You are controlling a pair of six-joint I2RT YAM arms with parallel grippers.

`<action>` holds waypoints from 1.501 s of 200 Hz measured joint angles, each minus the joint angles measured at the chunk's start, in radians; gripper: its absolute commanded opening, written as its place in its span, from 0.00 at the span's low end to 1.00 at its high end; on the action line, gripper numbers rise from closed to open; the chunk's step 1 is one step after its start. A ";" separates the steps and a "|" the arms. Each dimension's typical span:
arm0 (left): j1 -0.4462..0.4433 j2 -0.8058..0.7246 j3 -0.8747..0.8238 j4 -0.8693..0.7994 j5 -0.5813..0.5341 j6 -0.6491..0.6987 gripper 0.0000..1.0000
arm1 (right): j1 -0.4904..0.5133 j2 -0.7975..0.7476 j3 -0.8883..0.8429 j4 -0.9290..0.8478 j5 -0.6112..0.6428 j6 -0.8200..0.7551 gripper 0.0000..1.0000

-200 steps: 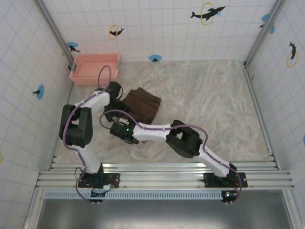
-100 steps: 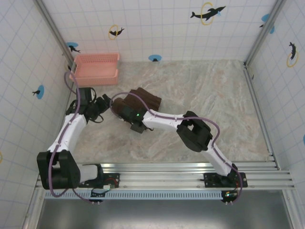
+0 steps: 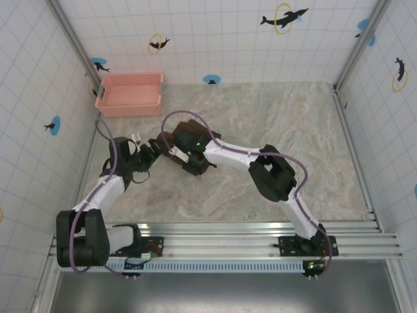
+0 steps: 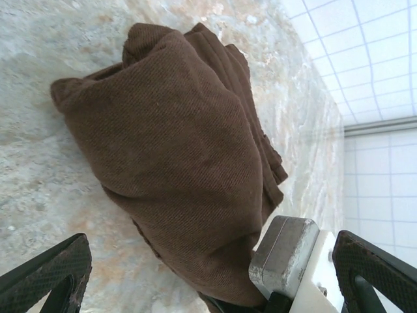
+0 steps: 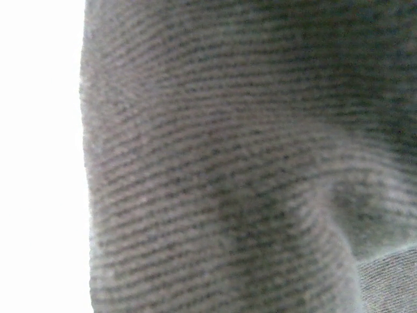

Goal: Roll up the long pants

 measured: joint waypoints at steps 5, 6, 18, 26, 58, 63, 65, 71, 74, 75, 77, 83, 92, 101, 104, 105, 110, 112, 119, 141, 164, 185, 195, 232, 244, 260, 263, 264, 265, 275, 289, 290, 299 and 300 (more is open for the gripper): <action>0.000 0.010 -0.010 0.024 0.007 -0.009 0.97 | -0.002 0.000 0.000 0.000 -0.007 -0.001 0.00; 0.000 0.011 -0.011 0.027 0.008 -0.010 0.97 | -0.003 0.000 0.000 0.000 -0.007 -0.001 0.00; 0.000 0.046 -0.028 0.078 0.026 -0.030 0.97 | -0.006 0.000 0.000 0.000 -0.019 -0.002 0.00; 0.000 0.073 -0.038 0.111 0.033 -0.044 0.97 | -0.008 0.000 0.000 0.000 -0.024 -0.002 0.00; 0.000 0.188 -0.078 0.240 0.052 -0.097 0.97 | -0.011 -0.001 0.000 0.000 -0.034 -0.003 0.00; 0.000 0.204 -0.080 0.255 0.052 -0.101 0.97 | -0.011 -0.001 0.000 0.000 -0.034 -0.003 0.00; 0.000 0.209 -0.080 0.259 0.052 -0.103 0.97 | -0.011 -0.001 0.000 0.000 -0.034 -0.003 0.00; 0.000 0.229 -0.080 0.278 0.052 -0.108 0.97 | -0.011 -0.001 -0.001 0.001 -0.034 -0.002 0.00; 0.000 0.236 -0.080 0.286 0.053 -0.112 0.97 | -0.011 -0.001 -0.001 0.001 -0.035 -0.003 0.00; 0.000 0.238 -0.080 0.289 0.053 -0.113 0.97 | -0.011 -0.001 -0.002 0.002 -0.035 -0.003 0.00; 0.000 0.245 -0.080 0.298 0.053 -0.116 0.97 | -0.011 -0.001 -0.002 0.003 -0.034 -0.003 0.00; 0.000 0.261 -0.080 0.318 0.055 -0.124 0.97 | -0.011 -0.002 -0.005 0.006 -0.035 -0.003 0.00; 0.000 0.286 -0.080 0.351 0.055 -0.132 0.97 | -0.011 -0.004 -0.009 0.010 -0.035 -0.003 0.00; 0.000 0.310 -0.080 0.381 0.055 -0.141 0.97 | -0.011 -0.006 -0.012 0.013 -0.036 -0.003 0.00; 0.000 0.319 -0.080 0.393 0.055 -0.145 0.97 | -0.011 -0.006 -0.013 0.014 -0.036 -0.003 0.00; 0.000 0.322 -0.080 0.397 0.055 -0.147 0.97 | -0.011 -0.006 -0.013 0.014 -0.036 -0.003 0.00; 0.000 0.337 -0.080 0.419 0.055 -0.152 0.97 | -0.011 -0.006 -0.015 0.015 -0.037 -0.003 0.00; 0.000 0.344 -0.080 0.429 0.055 -0.155 0.97 | -0.011 -0.006 -0.015 0.016 -0.037 -0.004 0.00; 0.000 0.368 -0.081 0.463 0.056 -0.166 0.97 | -0.011 -0.008 -0.018 0.019 -0.039 -0.005 0.00; 0.000 0.446 -0.097 0.607 0.062 -0.205 0.97 | -0.012 -0.010 -0.023 0.026 -0.045 -0.006 0.00; -0.002 0.528 -0.119 0.795 0.064 -0.251 0.97 | -0.012 -0.010 -0.024 0.034 -0.051 -0.006 0.00; -0.014 0.627 -0.128 1.004 0.063 -0.307 0.97 | -0.012 -0.010 -0.027 0.037 -0.058 -0.009 0.00; -0.023 0.664 -0.128 1.086 0.059 -0.331 0.97 | -0.012 -0.010 -0.027 0.039 -0.060 -0.010 0.00; -0.063 0.749 -0.126 1.264 0.022 -0.378 0.90 | -0.016 -0.010 -0.027 0.042 -0.076 -0.011 0.00; -0.071 0.755 -0.126 1.262 0.008 -0.378 0.72 | -0.018 -0.010 -0.027 0.043 -0.084 -0.011 0.00; -0.077 0.761 -0.121 1.215 -0.005 -0.363 0.43 | -0.019 -0.010 -0.027 0.044 -0.086 -0.013 0.00; -0.077 0.762 -0.119 1.207 -0.005 -0.359 0.34 | -0.019 -0.010 -0.027 0.045 -0.086 -0.013 0.00; -0.077 0.762 -0.118 1.202 -0.005 -0.360 0.29 | -0.019 -0.009 -0.027 0.045 -0.087 -0.013 0.00; -0.077 0.762 -0.117 1.200 -0.005 -0.360 0.24 | -0.019 -0.009 -0.027 0.045 -0.087 -0.013 0.00; -0.078 0.762 -0.106 1.171 0.002 -0.348 0.00 | -0.019 -0.009 -0.027 0.048 -0.087 -0.013 0.00; -0.088 0.762 -0.079 1.130 0.013 -0.327 0.00 | -0.019 -0.008 -0.027 0.052 -0.088 -0.011 0.00; -0.088 0.762 -0.078 1.127 0.014 -0.326 0.00 | -0.019 -0.008 -0.027 0.052 -0.087 -0.011 0.00; -0.093 0.762 -0.060 1.102 0.018 -0.309 0.00 | -0.019 -0.008 -0.028 0.055 -0.088 -0.009 0.00; -0.093 0.762 -0.059 1.100 0.018 -0.309 0.00 | -0.019 -0.008 -0.028 0.056 -0.088 -0.008 0.00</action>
